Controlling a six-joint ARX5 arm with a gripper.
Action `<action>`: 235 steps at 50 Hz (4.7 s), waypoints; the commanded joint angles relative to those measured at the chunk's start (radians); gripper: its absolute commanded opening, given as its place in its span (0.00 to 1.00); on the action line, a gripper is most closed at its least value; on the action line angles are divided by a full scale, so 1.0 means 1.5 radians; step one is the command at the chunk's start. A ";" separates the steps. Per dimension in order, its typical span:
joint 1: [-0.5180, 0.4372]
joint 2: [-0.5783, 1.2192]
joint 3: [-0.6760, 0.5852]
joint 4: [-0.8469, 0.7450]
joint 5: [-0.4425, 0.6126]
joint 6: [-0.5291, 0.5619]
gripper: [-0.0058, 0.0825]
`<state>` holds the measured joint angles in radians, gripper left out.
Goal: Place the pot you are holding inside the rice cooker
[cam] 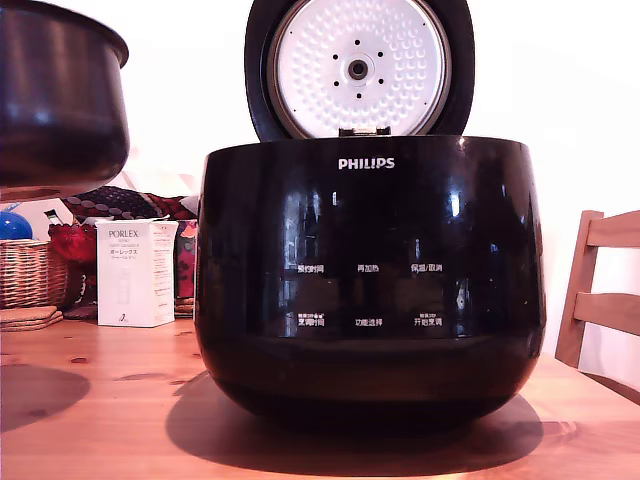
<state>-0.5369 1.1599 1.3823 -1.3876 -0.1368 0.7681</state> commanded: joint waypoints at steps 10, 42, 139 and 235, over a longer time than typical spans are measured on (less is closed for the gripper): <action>-0.002 -0.018 0.045 0.015 -0.006 -0.006 0.04; -0.049 0.037 0.166 0.015 0.061 -0.006 0.04; -0.284 0.337 0.317 0.018 0.038 0.223 0.04; -0.266 0.429 0.313 0.035 0.149 0.105 0.04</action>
<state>-0.9188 1.8217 1.8389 -1.3224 0.0605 0.9752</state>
